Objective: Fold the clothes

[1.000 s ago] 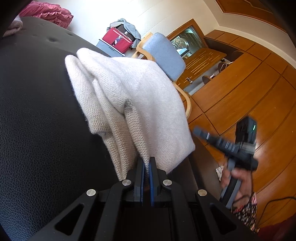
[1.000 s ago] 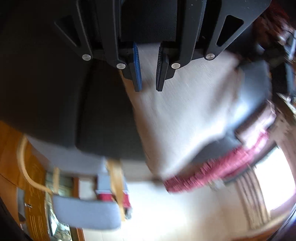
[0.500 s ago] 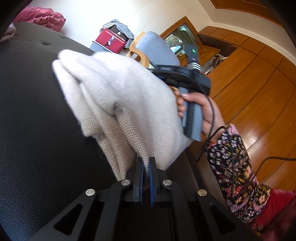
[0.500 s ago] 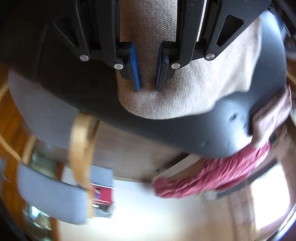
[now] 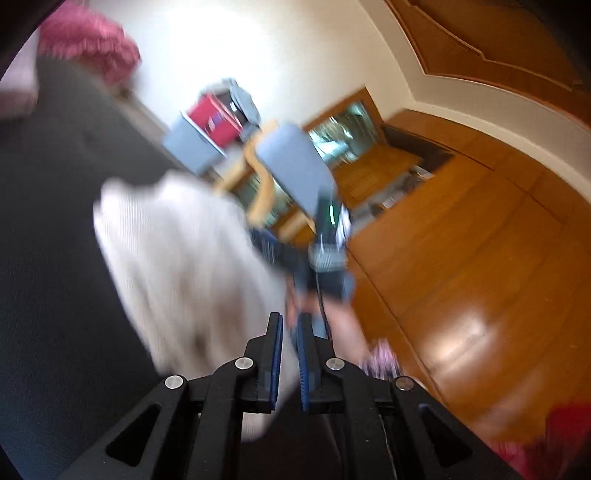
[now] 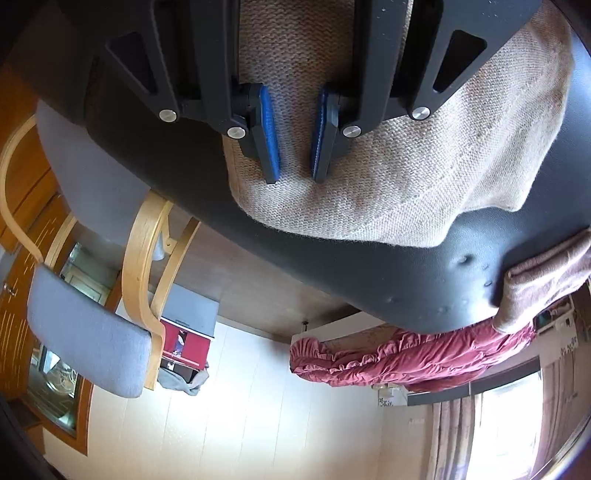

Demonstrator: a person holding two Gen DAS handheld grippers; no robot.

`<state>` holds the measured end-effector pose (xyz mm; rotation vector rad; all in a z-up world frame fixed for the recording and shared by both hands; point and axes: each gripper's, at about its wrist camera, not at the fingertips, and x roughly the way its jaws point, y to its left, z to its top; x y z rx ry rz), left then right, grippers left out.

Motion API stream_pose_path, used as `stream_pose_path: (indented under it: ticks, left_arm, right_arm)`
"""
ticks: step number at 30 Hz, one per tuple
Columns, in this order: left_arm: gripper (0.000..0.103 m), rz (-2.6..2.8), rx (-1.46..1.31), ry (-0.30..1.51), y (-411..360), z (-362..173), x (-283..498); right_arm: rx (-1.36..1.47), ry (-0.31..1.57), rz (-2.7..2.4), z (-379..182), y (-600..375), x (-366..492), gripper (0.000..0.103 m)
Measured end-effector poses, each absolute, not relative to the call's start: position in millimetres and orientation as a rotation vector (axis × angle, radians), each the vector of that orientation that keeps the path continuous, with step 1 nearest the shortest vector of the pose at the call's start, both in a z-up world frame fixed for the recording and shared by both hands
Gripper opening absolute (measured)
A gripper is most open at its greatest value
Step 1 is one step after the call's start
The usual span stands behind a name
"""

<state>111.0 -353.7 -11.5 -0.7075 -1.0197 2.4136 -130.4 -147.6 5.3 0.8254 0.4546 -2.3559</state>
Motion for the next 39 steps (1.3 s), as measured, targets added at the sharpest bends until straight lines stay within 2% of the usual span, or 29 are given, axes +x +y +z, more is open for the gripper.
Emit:
stream_pose_path:
  ticks: [4, 8, 10, 16, 23, 27, 29, 30, 31, 33, 35, 36, 39]
  left_arm:
    - [0.008, 2.533, -0.863, -1.013, -338, -7, 48]
    - [0.007, 2.584, -1.124, -1.0, -314, -40, 13]
    - [0.006, 2.615, -1.194, -0.958, -305, -53, 21]
    - [0.005, 2.76, -1.101, -0.756, -293, -56, 69]
    - [0.004, 2.609, -1.039, -0.942, -318, -67, 74]
    - [0.001, 2.544, -1.035, -1.006, -329, -75, 69]
    - [0.001, 2.551, -1.058, -0.956, -328, -74, 62]
    - [0.001, 2.555, -1.069, -0.929, -327, -73, 58]
    - [0.001, 2.552, -1.077, -0.915, -328, -74, 53]
    - [0.002, 2.539, -1.09, -0.893, -334, -75, 41]
    - [0.002, 2.535, -1.1, -0.867, -345, -74, 26]
    - [0.002, 2.538, -1.104, -0.851, -352, -74, 19]
    - [0.001, 2.518, -1.108, -0.823, -370, -72, 2]
  right_arm:
    - [0.816, 0.471, -2.368, 6, -152, -128, 0.021]
    - [0.828, 0.401, -2.36, 6, -144, -133, 0.021]
    - [0.838, 0.342, -2.348, 7, -138, -137, 0.021]
    - [0.859, 0.217, -2.305, 7, -129, -145, 0.022]
    - [0.791, 0.279, -2.291, 29, -129, -125, 0.023]
    - [0.769, 0.407, -2.245, 28, -130, -106, 0.024]
    - [0.777, 0.455, -2.268, 19, -127, -104, 0.032]
    - [0.778, 0.442, -2.286, 16, -124, -105, 0.04]
    - [0.816, 0.359, -2.308, 12, -117, -110, 0.048]
    - [0.919, 0.126, -2.33, 5, -102, -121, 0.057]
    - [1.034, -0.16, -2.317, -3, -85, -133, 0.059]
    - [1.049, -0.245, -2.316, -5, -79, -134, 0.059]
    - [0.979, -0.221, -2.333, -1, -80, -123, 0.061]
